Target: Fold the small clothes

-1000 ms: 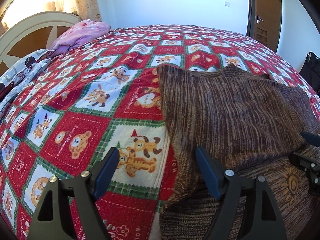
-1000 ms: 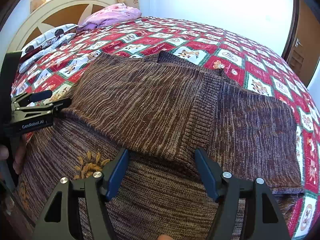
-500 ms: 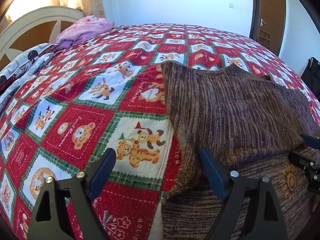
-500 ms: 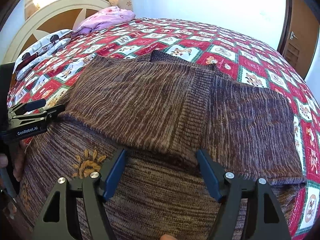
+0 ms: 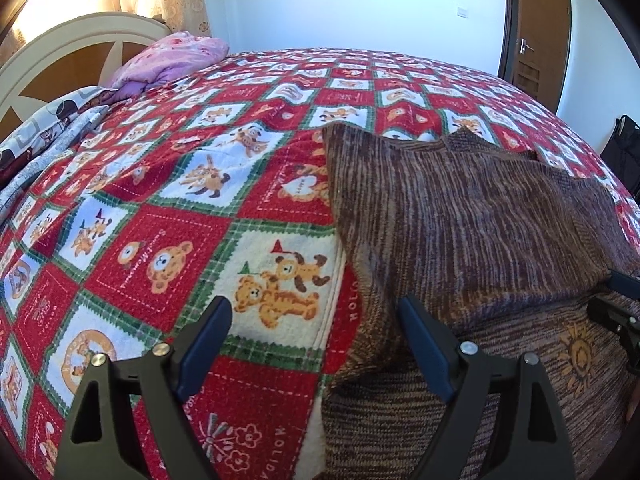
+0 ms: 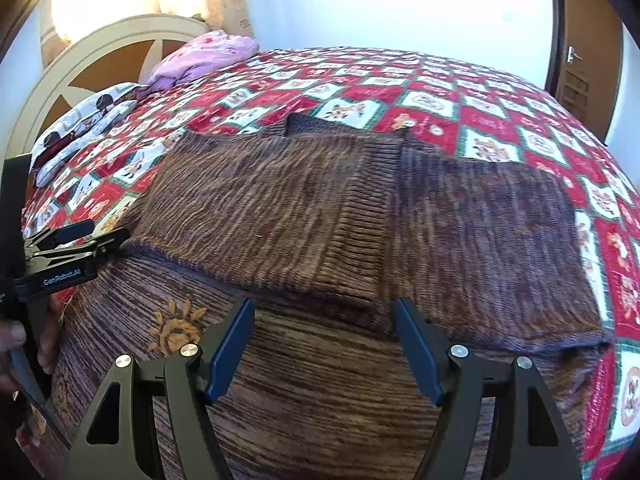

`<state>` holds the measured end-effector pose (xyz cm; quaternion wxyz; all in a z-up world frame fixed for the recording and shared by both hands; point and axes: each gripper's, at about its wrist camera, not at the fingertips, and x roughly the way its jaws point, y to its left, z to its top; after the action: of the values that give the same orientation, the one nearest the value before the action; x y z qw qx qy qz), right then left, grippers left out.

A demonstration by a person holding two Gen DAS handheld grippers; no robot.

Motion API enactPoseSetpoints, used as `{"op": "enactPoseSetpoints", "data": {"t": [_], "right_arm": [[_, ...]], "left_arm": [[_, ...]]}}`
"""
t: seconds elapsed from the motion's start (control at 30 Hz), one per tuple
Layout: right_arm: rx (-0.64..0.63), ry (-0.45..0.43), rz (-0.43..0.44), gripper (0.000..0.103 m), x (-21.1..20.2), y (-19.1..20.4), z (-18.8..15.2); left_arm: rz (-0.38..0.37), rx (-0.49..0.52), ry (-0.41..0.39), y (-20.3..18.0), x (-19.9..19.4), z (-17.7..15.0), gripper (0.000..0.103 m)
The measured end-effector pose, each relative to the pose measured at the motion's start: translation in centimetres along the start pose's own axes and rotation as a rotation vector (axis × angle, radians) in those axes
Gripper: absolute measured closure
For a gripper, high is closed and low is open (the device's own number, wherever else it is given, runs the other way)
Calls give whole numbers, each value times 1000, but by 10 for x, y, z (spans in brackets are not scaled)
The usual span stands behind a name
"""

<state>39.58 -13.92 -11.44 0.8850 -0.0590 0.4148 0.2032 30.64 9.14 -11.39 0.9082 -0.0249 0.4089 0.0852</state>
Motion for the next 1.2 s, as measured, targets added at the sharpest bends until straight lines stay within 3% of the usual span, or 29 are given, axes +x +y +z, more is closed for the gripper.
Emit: {"op": "enactPoseSetpoints", "data": {"t": [0.37,1.2], "right_arm": [[68,16,-61,30,-14,-21,-16],[84,12,-44,30,-81,-14,-74]], "left_arm": [[-36,-7,-31,0,-25,-11,15],[-118,49,-111,-10,-112,-55,15]]}}
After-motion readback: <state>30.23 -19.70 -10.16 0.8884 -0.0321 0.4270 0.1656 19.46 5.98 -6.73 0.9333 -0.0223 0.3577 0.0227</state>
